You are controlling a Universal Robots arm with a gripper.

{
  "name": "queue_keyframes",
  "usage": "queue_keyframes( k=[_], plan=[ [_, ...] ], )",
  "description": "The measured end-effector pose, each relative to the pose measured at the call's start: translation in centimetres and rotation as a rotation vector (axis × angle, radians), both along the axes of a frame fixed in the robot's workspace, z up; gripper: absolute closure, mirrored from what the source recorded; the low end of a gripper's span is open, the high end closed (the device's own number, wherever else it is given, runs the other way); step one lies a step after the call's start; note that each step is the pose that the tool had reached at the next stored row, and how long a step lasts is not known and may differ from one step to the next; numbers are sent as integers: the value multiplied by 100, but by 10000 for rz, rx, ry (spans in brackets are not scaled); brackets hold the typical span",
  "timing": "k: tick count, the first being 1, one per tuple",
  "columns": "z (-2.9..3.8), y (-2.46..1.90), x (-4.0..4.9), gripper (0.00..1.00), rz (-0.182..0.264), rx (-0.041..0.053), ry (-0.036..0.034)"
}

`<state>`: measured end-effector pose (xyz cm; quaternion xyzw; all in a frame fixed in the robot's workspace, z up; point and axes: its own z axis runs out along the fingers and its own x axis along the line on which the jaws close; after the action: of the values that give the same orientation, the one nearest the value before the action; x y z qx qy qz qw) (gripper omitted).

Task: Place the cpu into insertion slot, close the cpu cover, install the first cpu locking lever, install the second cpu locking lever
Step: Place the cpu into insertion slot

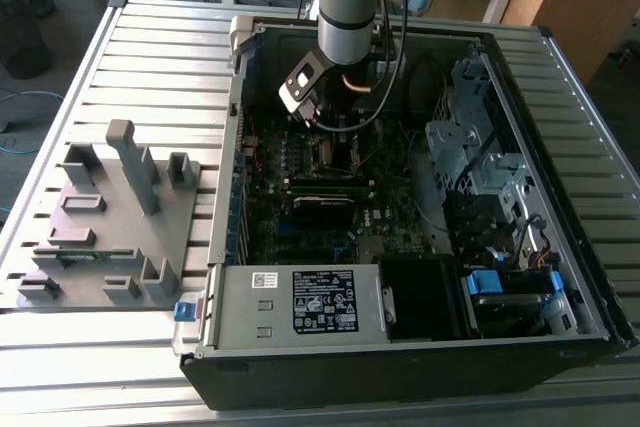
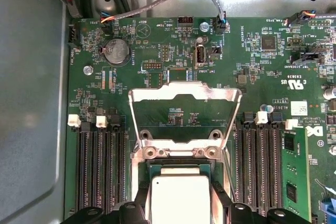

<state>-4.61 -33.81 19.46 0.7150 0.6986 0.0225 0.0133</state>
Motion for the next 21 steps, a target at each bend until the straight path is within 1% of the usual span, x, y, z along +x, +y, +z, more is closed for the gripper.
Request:
queue_keyframes(
  k=[4, 21],
  plan=[
    [-14, 0, 0, 46, 1, -3, 2],
    [-27, 0, 0, 46, 1, -1, 1]
  ],
)
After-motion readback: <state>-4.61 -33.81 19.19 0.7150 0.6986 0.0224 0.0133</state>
